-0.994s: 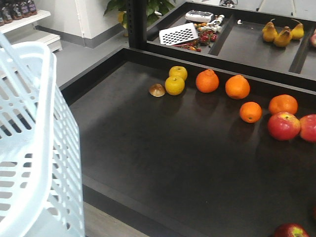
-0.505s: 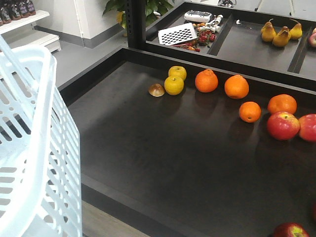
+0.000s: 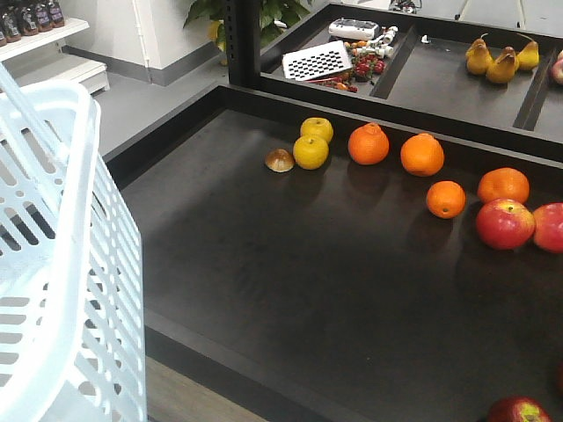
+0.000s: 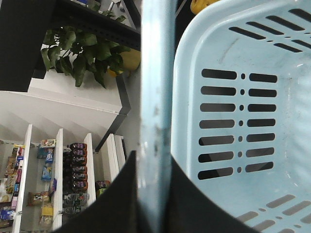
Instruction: Pick three apples into basket with both arms
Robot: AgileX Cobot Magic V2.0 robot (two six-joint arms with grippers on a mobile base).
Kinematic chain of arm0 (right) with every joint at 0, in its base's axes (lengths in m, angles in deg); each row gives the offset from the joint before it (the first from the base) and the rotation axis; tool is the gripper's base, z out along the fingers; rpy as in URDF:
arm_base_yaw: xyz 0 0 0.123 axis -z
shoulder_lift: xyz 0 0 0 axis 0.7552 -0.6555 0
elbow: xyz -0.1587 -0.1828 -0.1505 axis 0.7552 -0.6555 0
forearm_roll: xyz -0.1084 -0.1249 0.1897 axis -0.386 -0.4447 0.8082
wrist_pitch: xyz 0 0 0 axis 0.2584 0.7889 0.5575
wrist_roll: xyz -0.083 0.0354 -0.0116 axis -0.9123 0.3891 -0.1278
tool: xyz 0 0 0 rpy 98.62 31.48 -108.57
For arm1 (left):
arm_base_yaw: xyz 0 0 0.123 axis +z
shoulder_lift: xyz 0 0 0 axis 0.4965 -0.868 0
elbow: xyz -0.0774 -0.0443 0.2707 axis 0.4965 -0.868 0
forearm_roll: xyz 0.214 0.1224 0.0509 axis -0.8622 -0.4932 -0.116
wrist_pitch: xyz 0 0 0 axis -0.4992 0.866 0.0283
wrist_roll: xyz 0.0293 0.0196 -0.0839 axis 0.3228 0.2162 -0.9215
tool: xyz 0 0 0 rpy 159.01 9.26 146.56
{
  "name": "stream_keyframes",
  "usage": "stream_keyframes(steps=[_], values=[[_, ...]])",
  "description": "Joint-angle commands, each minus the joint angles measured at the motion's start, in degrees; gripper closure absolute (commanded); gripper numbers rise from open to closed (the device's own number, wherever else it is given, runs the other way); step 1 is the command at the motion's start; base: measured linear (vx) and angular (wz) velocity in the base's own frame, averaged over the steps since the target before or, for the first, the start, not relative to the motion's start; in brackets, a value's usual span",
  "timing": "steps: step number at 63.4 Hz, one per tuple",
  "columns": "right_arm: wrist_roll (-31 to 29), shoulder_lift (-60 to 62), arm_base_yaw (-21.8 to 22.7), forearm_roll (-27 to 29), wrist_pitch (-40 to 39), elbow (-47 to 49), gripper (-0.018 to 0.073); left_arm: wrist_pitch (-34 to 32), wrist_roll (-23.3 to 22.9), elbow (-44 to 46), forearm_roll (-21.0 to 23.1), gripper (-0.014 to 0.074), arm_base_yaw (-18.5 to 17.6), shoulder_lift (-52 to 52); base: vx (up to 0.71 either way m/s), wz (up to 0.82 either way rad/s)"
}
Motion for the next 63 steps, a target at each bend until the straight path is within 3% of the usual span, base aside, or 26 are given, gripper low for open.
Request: stream_keyframes(steps=[1, 63], values=[[-0.05, 0.75, -0.01, -0.19, -4.42, -0.84, 0.0568, -4.53, -0.83, 1.60, -1.56, 0.0603, -0.22, 0.19, 0.00, 0.00], [-0.05, 0.75, -0.01, -0.19, -4.42, -0.84, 0.0568, -4.53, -0.83, 1.60, -1.56, 0.0603, -0.22, 0.19, 0.00, -0.01]])
